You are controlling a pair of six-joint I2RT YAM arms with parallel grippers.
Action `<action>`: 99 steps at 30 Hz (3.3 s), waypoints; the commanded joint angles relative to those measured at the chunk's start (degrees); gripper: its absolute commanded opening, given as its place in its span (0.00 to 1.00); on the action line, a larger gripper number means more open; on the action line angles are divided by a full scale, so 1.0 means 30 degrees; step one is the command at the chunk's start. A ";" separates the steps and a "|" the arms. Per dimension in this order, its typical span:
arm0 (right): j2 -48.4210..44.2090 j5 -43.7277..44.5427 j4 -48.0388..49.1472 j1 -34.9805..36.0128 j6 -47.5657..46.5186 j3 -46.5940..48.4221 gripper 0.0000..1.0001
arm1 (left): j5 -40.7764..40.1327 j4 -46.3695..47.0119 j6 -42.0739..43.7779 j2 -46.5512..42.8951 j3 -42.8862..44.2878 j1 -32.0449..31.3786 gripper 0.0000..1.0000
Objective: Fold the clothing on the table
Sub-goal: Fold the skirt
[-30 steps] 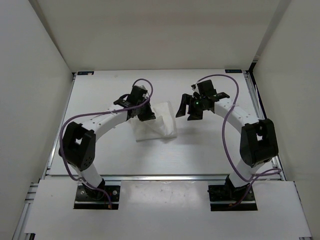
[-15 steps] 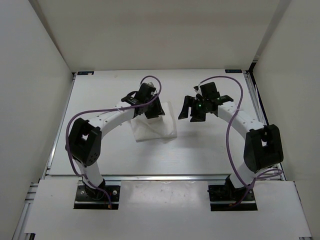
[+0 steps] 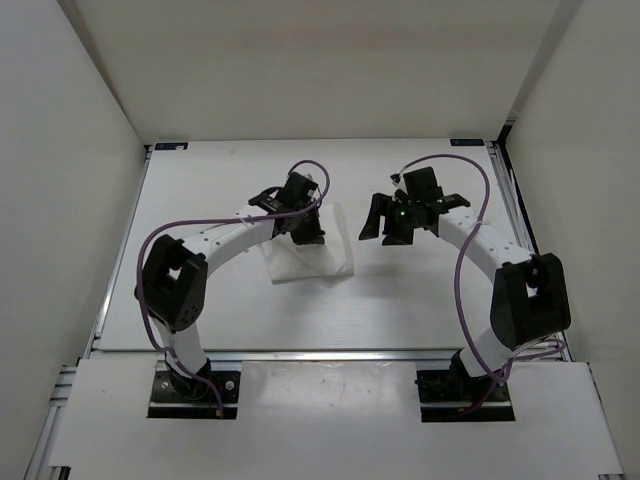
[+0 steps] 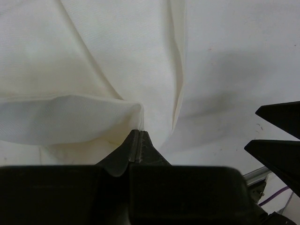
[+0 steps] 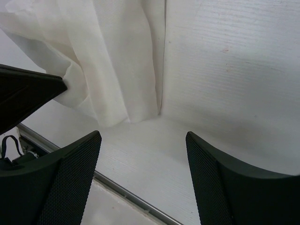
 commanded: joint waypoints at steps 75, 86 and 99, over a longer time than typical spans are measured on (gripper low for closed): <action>0.8167 -0.6518 -0.4639 0.5933 -0.6062 1.1508 0.26 | -0.3096 -0.2070 0.1222 -1.0787 -1.1803 1.0236 0.99; 1.3265 -0.7405 -0.4899 0.5411 -0.5474 1.3473 0.26 | -0.3478 -0.3302 0.1518 -1.1227 -0.9191 0.9857 0.98; 1.2888 -0.3422 -0.5337 0.2453 -0.5504 1.1041 0.24 | -0.3155 -0.2600 0.1546 -1.1375 -0.9747 0.9682 0.98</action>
